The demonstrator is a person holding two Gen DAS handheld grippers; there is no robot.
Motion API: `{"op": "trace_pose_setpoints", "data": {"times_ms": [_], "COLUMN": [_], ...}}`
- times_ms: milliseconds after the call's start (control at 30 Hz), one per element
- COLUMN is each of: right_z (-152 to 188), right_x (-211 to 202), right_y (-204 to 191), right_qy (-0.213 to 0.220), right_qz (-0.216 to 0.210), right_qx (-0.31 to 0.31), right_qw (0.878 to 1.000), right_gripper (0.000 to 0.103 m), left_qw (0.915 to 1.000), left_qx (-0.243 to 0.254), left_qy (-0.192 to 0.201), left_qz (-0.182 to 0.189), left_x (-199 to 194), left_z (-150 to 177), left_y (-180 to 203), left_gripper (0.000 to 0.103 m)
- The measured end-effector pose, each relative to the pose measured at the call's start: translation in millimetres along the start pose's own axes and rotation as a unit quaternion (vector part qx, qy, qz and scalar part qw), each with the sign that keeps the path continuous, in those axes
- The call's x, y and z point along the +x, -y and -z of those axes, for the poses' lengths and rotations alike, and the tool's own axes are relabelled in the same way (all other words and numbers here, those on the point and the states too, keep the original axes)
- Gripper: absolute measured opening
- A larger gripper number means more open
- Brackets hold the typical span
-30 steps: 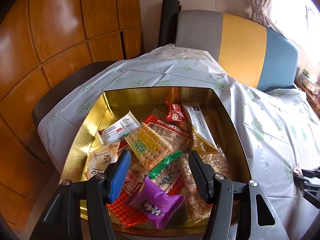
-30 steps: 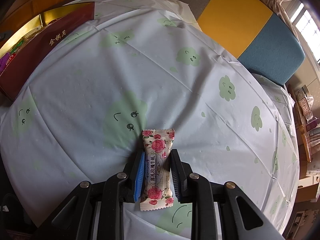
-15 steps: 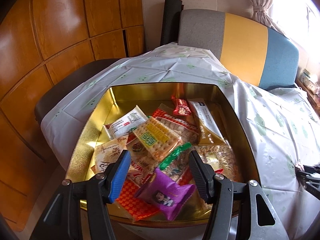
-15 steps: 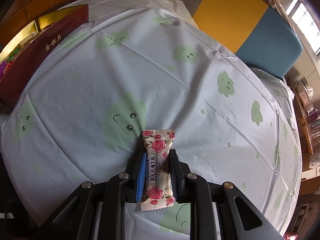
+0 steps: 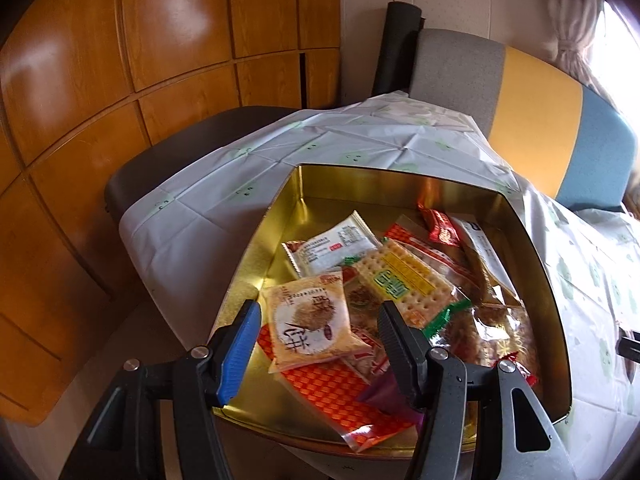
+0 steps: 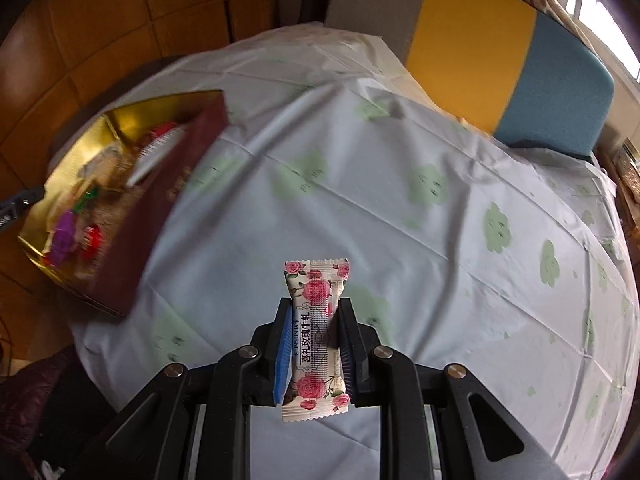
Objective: Organize snacks
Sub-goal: 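Lower the pink candy bar into the gold tin and open the right gripper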
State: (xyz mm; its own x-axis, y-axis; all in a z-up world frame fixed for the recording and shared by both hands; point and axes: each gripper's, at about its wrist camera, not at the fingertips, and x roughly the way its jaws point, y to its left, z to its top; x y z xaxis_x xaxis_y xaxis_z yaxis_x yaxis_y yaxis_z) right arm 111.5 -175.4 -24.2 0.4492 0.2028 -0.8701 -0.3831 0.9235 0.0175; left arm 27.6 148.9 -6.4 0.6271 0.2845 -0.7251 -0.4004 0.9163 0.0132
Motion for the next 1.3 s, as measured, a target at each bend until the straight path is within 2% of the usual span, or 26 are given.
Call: {"op": "trace_pose_setpoints", "data": {"times_ms": [100,233,433,500,733,1033,1300], "right_z": [-19,-42,-64,-62,-50,-45,-32], "right_x": [-4,0,38,51,65,34,8], "right_y": [-47,-105,-158,-168,-179,-166,-156], "right_qy": [0.021,0.036,0.019,0.009,0.001,0.064,0.115], "right_qz": [-0.064,-0.138,-0.185,-0.184,-0.166,-0.105,-0.042], "right_qx": [-0.021,-0.035,-0.033,-0.030,-0.037,-0.017,0.019], "right_qw": [0.998,0.989,0.982,0.983,0.985,0.992,0.992], "right_gripper": [0.021,0.021,0.027,0.032,0.032,0.037,0.039], "left_qw": [0.9999,0.9998,0.9998,0.9998,0.9997,0.9998,0.9994], "left_qx": [-0.007,-0.012,-0.017,-0.015,-0.022,-0.017,0.008], "left_qy": [0.006,0.008,0.002,0.003,0.003,0.011,0.033], "left_qz": [-0.007,-0.014,-0.009,-0.008,-0.009,-0.004,0.010], "left_x": [0,1,5,5,5,-5,-23], "left_z": [-3,-4,-3,-3,-3,0,10], "left_y": [-7,-13,-15,-15,-15,-7,10], "left_gripper": [0.067,0.068,0.075,0.081,0.086,0.096,0.103]}}
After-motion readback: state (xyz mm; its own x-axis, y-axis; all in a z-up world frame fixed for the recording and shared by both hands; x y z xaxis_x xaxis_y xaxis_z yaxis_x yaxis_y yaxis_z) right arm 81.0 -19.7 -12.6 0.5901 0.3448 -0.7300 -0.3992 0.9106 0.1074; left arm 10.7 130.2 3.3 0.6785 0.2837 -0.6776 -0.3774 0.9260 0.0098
